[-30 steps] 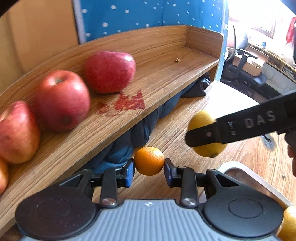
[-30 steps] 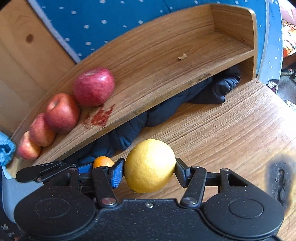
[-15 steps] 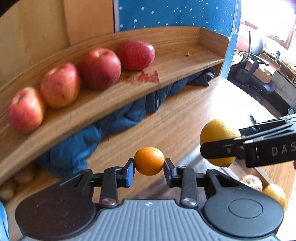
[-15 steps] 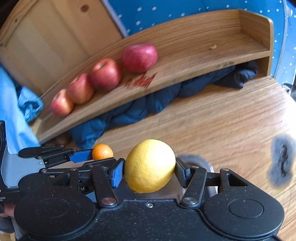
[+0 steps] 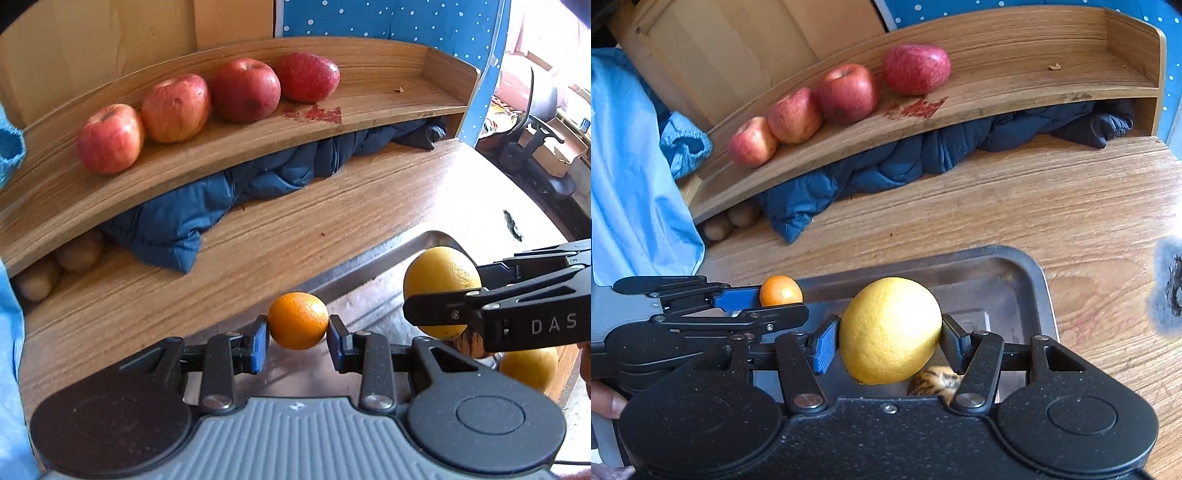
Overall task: Organize fruits
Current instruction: 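Lower the mandarin onto the tray with the left tool while the right tool releases the lemon there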
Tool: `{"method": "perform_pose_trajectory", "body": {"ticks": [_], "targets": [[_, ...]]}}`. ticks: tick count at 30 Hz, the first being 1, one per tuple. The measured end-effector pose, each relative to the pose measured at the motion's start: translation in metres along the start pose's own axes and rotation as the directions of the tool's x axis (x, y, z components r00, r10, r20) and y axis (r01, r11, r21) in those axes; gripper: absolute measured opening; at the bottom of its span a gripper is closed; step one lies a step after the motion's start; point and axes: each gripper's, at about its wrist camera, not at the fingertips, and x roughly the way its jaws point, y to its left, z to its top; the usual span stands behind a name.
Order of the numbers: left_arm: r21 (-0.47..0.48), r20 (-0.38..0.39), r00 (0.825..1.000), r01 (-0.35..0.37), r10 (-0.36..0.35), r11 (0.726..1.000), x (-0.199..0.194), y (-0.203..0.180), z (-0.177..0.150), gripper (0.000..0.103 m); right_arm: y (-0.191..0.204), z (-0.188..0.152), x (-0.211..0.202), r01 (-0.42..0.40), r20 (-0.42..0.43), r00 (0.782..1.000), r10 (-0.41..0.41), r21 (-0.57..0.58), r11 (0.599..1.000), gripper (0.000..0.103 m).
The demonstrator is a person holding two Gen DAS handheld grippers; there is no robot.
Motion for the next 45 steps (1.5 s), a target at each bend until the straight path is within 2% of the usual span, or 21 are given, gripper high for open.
{"method": "perform_pose_trajectory", "body": {"ticks": [17,30,35,36,38,45], "targets": [[-0.051,-0.038,0.998,-0.045,0.044,0.998,-0.003,0.004,-0.018,0.037,0.005,-0.001,0.006,-0.010,-0.033,0.999,0.009,-0.037,0.999,0.059],[-0.064,-0.073,0.996,-0.064,0.059,0.996,0.005,0.014,-0.014,0.037,0.006,0.000,0.015,0.020,-0.051,0.998,-0.021,-0.017,1.000,0.059],[-0.069,-0.119,0.991,-0.070,0.062,0.995,0.013,0.018,-0.012,0.037,0.005,0.000,0.022,0.045,-0.074,0.996,-0.045,-0.006,0.999,0.061],[-0.069,-0.122,0.991,-0.071,0.062,0.995,0.014,0.018,-0.013,0.038,0.005,0.000,0.022,0.042,-0.069,0.997,-0.042,-0.001,0.999,0.061],[-0.072,-0.123,0.990,-0.076,0.067,0.995,0.014,0.020,-0.013,0.051,0.005,0.001,0.021,0.035,-0.059,0.998,-0.035,0.006,0.999,0.063],[-0.080,-0.138,0.988,-0.076,0.064,0.994,0.015,0.024,-0.010,0.059,0.008,0.002,0.024,0.057,-0.063,0.996,-0.058,-0.008,0.998,0.069]]}}
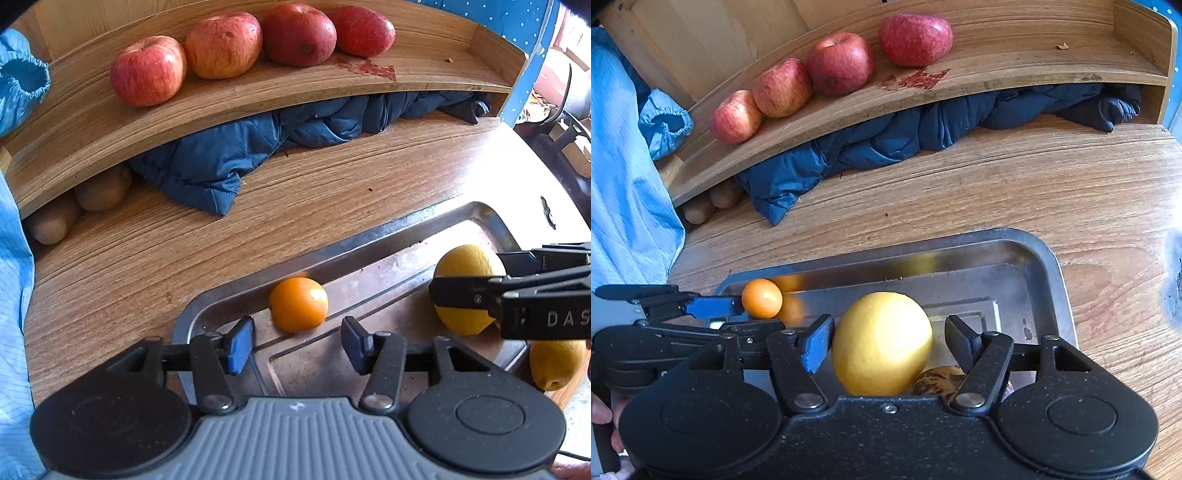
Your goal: Organize fruits
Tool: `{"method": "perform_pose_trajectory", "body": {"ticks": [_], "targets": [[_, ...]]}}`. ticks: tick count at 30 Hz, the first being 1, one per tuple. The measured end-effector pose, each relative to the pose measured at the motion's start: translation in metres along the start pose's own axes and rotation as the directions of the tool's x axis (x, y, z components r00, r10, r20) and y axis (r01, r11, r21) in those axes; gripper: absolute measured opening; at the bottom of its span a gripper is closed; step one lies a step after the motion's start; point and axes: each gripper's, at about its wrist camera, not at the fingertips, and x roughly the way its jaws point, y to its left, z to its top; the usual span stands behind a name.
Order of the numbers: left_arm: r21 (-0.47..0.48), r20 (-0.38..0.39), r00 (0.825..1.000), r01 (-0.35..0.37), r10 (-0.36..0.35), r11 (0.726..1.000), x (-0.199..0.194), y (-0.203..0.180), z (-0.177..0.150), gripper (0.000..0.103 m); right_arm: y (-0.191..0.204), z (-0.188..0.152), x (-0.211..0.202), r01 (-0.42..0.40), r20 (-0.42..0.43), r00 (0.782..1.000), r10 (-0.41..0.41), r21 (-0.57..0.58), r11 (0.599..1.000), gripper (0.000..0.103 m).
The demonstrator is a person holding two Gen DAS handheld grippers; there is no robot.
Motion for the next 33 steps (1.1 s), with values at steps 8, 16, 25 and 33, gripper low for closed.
{"method": "perform_pose_trajectory", "body": {"ticks": [8,16,25,33], "targets": [[-0.014,0.046,0.998,-0.050,0.051,0.999,-0.011,0.000,0.005,0.076,0.003,-0.001,-0.012,-0.002,0.058,0.998,0.004,-0.035,0.999,0.085],[-0.119,0.113,0.981,-0.144,0.158,0.982,-0.035,0.001,0.001,0.100,0.007,0.000,-0.034,0.004,0.134,0.991,0.015,-0.139,0.990,0.101],[-0.301,0.184,0.959,-0.153,0.215,0.941,-0.063,0.000,-0.019,0.102,0.000,-0.002,-0.057,0.015,0.191,0.981,0.024,-0.200,0.980,0.102],[-0.431,0.257,0.924,-0.152,0.282,0.890,-0.096,-0.020,-0.047,0.102,-0.004,-0.008,-0.082,0.007,0.252,0.966,0.064,-0.273,0.962,0.102]]}}
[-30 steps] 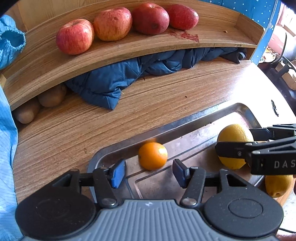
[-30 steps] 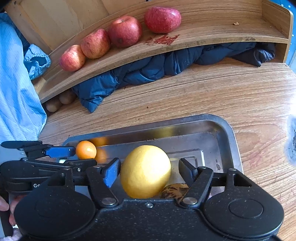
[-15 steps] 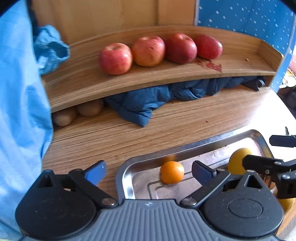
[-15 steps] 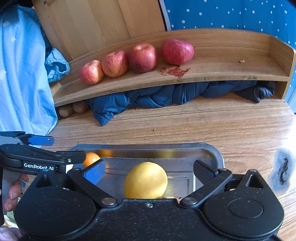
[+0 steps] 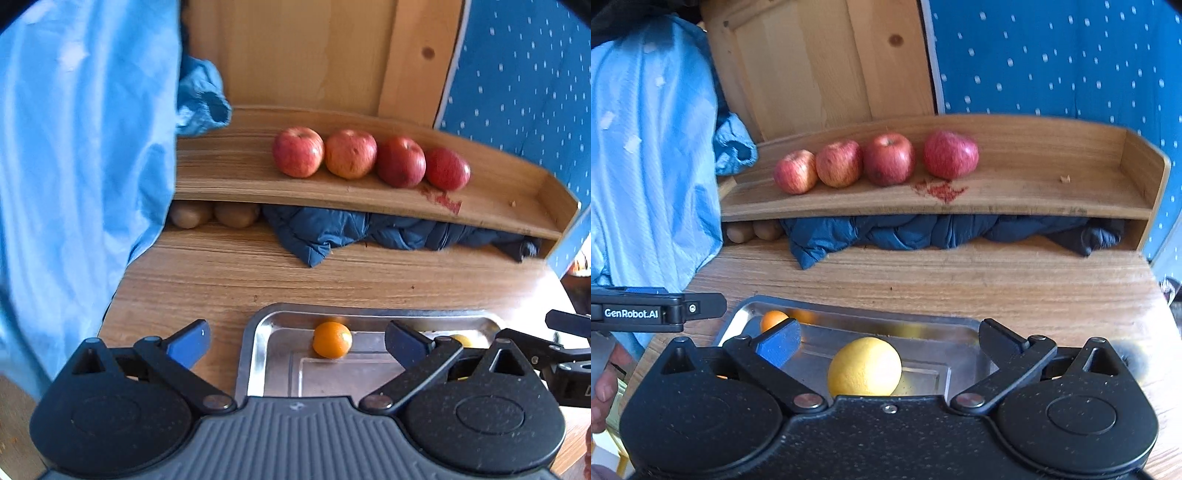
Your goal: Organize fruits
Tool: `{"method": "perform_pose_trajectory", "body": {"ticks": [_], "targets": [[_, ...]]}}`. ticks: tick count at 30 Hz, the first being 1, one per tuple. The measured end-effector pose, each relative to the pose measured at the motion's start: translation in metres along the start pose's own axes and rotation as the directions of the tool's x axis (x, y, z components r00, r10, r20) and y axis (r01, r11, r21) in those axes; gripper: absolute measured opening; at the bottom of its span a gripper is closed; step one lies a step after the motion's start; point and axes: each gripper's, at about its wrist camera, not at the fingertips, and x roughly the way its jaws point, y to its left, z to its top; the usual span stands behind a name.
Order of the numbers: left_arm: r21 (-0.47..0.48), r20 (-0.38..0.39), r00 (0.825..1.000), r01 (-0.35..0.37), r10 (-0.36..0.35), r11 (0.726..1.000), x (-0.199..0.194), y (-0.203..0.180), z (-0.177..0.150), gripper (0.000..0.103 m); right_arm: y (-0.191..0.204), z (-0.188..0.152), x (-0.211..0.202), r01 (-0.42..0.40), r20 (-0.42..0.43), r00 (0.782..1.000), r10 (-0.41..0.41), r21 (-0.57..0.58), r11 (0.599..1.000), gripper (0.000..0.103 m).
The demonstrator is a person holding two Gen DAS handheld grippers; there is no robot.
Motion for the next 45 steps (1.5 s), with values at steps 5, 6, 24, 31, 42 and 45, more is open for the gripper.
{"method": "perform_pose_trajectory", "body": {"ticks": [5,6,24,31,42,45], "targets": [[-0.070,0.043,0.998,-0.032,0.035,0.997,-0.028,-0.007,-0.016,0.102,0.003,-0.006,-0.019,-0.018,0.052,0.998,0.019,-0.037,0.999,0.102],[-0.083,0.051,0.998,-0.040,0.045,0.996,-0.034,-0.008,-0.020,0.102,0.003,-0.009,-0.024,-0.020,0.060,0.998,0.022,-0.045,0.999,0.102],[-0.066,0.145,0.980,-0.126,0.134,0.990,-0.097,-0.017,-0.081,0.102,0.012,-0.047,-0.071,-0.062,0.083,0.994,0.073,-0.132,0.989,0.102],[-0.020,0.144,0.983,-0.112,0.114,0.993,-0.101,-0.001,-0.091,0.102,0.026,-0.055,-0.076,-0.028,0.095,0.995,0.040,-0.128,0.991,0.102],[0.058,0.075,0.997,-0.025,0.020,0.998,-0.103,0.034,-0.117,0.102,0.065,-0.096,-0.090,0.080,0.022,0.997,-0.079,-0.027,0.996,0.102],[0.066,0.063,0.998,0.005,-0.009,0.998,-0.103,0.039,-0.126,0.102,0.070,-0.107,-0.095,0.104,0.009,0.995,-0.103,-0.010,0.995,0.102]]}}
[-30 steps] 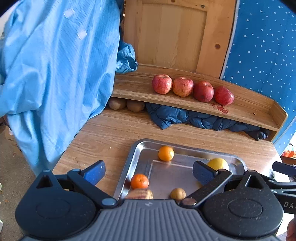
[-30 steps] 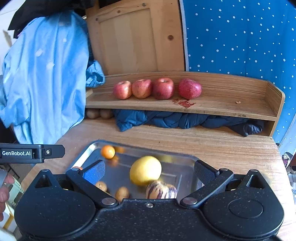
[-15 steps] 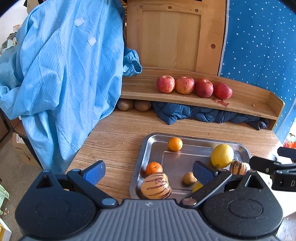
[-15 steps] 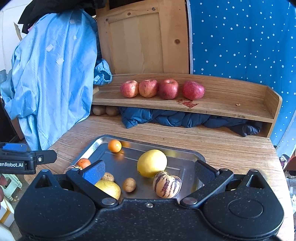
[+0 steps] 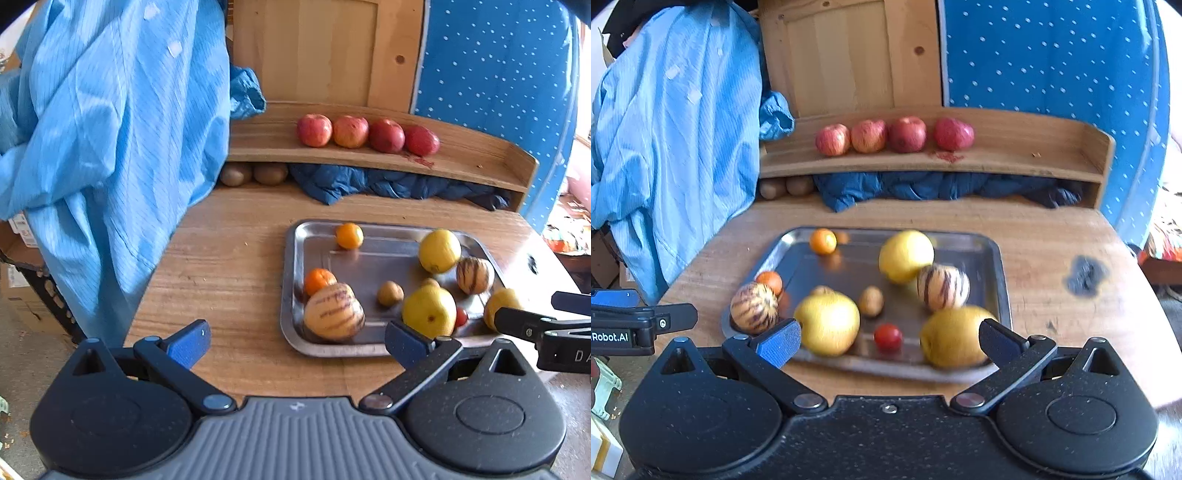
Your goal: Organize fruits
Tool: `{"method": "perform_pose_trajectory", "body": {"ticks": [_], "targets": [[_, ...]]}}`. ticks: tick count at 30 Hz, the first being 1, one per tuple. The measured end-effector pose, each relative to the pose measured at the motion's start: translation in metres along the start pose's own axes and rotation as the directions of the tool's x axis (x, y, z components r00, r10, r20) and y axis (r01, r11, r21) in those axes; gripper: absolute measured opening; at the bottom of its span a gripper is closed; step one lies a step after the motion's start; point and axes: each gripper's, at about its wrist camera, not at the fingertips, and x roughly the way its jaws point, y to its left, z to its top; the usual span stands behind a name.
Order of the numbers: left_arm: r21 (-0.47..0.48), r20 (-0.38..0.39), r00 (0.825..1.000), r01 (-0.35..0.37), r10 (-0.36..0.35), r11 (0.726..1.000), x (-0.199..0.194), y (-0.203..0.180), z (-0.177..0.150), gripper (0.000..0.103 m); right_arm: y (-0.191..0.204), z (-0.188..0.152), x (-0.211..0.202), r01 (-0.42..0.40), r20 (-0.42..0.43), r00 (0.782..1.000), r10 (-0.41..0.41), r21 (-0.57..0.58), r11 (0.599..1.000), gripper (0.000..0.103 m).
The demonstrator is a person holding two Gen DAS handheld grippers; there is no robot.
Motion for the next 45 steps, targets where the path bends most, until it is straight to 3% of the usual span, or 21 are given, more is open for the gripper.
{"method": "perform_pose_trajectory", "body": {"ticks": [14,45], "targets": [[0.036,-0.032,0.999,0.036,-0.035,0.999,-0.006,0.005,-0.015,0.102,0.008,-0.022,-0.015,0.034,-0.044,0.999,-0.032,0.050,0.998,0.102],[0.031,-0.051,0.999,0.012,-0.011,0.999,-0.003,0.003,-0.015,0.102,0.005,-0.024,-0.016,0.034,-0.056,0.998,-0.031,0.051,0.998,0.102]]}}
